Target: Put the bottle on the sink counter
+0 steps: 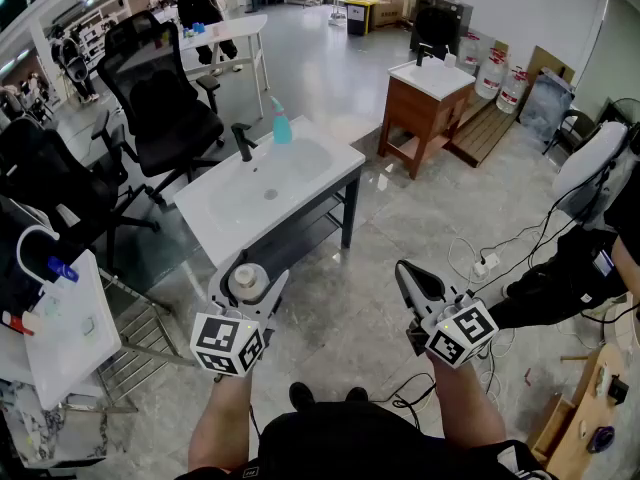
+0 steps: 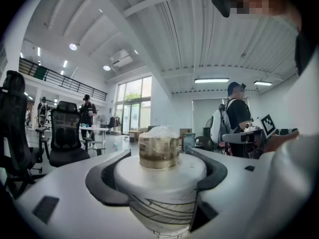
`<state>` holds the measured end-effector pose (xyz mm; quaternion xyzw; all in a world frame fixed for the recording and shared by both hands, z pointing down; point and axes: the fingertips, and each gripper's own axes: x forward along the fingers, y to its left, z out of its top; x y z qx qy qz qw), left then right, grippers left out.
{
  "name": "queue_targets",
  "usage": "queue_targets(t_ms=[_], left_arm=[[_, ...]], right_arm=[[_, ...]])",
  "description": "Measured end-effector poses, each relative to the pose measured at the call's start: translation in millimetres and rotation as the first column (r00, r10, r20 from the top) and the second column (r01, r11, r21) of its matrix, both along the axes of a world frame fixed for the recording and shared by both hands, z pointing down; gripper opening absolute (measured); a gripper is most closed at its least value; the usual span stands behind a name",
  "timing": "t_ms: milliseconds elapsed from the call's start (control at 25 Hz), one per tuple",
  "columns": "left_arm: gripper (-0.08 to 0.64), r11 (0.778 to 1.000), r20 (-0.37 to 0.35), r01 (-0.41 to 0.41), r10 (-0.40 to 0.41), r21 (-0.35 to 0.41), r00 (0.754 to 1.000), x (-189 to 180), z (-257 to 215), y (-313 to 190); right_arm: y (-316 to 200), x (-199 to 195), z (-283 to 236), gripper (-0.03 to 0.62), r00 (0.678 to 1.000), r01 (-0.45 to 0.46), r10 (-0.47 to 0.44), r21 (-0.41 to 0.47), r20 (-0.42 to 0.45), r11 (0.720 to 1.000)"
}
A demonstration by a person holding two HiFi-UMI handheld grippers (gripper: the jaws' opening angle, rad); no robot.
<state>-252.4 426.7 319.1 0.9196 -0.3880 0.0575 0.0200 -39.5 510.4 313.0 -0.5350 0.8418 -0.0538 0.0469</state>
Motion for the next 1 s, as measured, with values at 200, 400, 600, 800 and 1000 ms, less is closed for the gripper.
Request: queue_targets(t_ms=[200,400,600,800,1000], left_arm=[[0.336,1.0,-0.006,-0.003,0.003,-0.001,1.0,4.2,1.3,6.4],[0.336,1.0,0.0,-0.001,0.001,-0.001,1.0,15.4,3.4,14.7],[0.336,1.0,0.0,-0.005,0.005,-0.003,1.0,34.9,6.7,28.3],[0.336,1.0,-0.007,-0.011,0.011,-0.005,1.0,57.0,9.6,47.6],[0.336,1.0,-0.003,-0.023,0.023,-0.005,1.0,73.1,9.6,54.3]], right_arm=[[7.2,1.3,2.1,0.012,1.0,0.009,-0.009,0.006,-0.001,1.0],[17.8,13.1,2.1,0.012,1.0,0.007,-0.007,0.013,0.002,1.0],[38.2,26.6,0.2,0.012,1.0,0.028,-0.028,0.015,0.014,1.0],[61.0,48.5,-3.8,0.014,0.998,0.031,-0.032,0.023,0.046,0.999],[71.2,61.2,-0.8,0.014,0.998,0.032,-0.033,0.01,0.056,0.999]])
